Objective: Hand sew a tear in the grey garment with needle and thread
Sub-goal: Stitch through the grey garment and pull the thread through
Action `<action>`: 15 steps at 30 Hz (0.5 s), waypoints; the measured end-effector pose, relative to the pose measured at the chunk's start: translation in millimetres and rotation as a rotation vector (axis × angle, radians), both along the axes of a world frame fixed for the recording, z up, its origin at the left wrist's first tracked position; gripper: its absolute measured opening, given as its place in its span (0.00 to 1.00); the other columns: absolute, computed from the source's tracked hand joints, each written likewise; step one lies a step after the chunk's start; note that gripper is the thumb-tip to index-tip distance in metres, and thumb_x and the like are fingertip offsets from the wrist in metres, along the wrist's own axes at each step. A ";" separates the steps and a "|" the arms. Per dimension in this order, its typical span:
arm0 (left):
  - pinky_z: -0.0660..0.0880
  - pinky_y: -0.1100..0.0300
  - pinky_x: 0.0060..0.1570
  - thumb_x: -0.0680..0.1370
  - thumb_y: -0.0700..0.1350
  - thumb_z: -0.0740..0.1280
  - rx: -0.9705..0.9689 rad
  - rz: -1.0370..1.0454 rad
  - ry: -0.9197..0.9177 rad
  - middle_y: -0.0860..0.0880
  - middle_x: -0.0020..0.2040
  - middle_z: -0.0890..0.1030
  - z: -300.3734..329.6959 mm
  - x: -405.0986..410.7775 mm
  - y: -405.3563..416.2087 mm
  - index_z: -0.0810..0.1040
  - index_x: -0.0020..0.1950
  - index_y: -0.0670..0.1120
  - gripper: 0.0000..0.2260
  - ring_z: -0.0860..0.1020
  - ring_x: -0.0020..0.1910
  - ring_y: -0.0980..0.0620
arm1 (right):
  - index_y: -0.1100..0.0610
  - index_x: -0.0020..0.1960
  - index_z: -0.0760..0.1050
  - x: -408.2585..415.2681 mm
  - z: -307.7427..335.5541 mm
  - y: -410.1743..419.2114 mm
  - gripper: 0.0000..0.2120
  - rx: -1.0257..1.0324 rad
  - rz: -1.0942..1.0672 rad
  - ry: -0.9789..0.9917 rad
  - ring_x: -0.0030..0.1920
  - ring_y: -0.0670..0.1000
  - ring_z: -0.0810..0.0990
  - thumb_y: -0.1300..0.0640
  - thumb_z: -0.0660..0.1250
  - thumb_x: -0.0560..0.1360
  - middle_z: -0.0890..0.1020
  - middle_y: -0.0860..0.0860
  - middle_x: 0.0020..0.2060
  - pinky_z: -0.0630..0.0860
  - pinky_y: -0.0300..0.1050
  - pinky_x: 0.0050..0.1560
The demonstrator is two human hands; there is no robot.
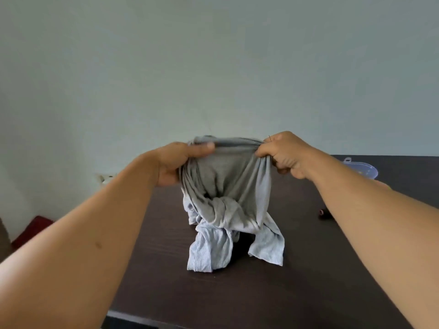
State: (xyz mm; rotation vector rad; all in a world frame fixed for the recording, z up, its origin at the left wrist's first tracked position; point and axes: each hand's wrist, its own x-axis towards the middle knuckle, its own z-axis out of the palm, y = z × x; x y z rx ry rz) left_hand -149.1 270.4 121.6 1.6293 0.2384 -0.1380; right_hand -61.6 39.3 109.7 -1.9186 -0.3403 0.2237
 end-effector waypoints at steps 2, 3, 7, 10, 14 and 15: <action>0.83 0.48 0.50 0.71 0.39 0.71 -0.018 -0.089 0.034 0.38 0.55 0.85 -17.3 -5.3 -2.1 0.80 0.59 0.38 0.17 0.85 0.50 0.42 | 0.53 0.30 0.65 3.4 -14.6 0.5 0.16 -0.020 -0.089 -0.012 0.25 0.49 0.57 0.63 0.69 0.70 0.61 0.50 0.25 0.54 0.39 0.28; 0.83 0.47 0.51 0.71 0.37 0.70 -0.061 -0.103 0.042 0.38 0.55 0.84 -25.0 -6.0 -3.3 0.79 0.61 0.38 0.18 0.85 0.50 0.42 | 0.53 0.32 0.66 3.5 -21.7 0.6 0.14 -0.048 -0.115 -0.013 0.25 0.49 0.58 0.63 0.69 0.70 0.61 0.50 0.25 0.54 0.39 0.28; 0.82 0.46 0.53 0.74 0.38 0.66 -0.330 -0.060 0.043 0.36 0.56 0.83 -46.2 -4.6 -12.8 0.78 0.62 0.35 0.16 0.84 0.52 0.41 | 0.61 0.45 0.80 -6.4 -45.3 5.4 0.05 -0.157 -0.108 0.045 0.26 0.49 0.64 0.62 0.73 0.69 0.72 0.53 0.31 0.57 0.36 0.23; 0.82 0.47 0.51 0.79 0.39 0.62 -0.416 0.026 0.036 0.37 0.55 0.84 -53.4 1.2 -17.1 0.79 0.58 0.35 0.12 0.85 0.51 0.42 | 0.53 0.54 0.78 -12.9 -53.8 10.2 0.17 0.003 -0.118 0.079 0.28 0.48 0.67 0.65 0.73 0.67 0.78 0.52 0.42 0.60 0.39 0.25; 0.81 0.47 0.52 0.82 0.39 0.60 -0.474 0.089 0.014 0.36 0.55 0.84 -55.9 4.5 -19.8 0.78 0.61 0.34 0.13 0.85 0.50 0.42 | 0.57 0.51 0.82 -26.8 -62.1 18.1 0.11 0.258 -0.048 -0.005 0.27 0.39 0.75 0.63 0.75 0.69 0.82 0.50 0.39 0.69 0.32 0.26; 0.81 0.47 0.52 0.82 0.39 0.59 -0.479 0.084 0.020 0.36 0.56 0.83 -55.8 4.1 -20.6 0.77 0.62 0.34 0.14 0.85 0.51 0.41 | 0.57 0.50 0.83 -30.9 -65.3 21.0 0.11 0.241 0.035 0.025 0.31 0.38 0.78 0.59 0.78 0.68 0.84 0.49 0.40 0.73 0.33 0.30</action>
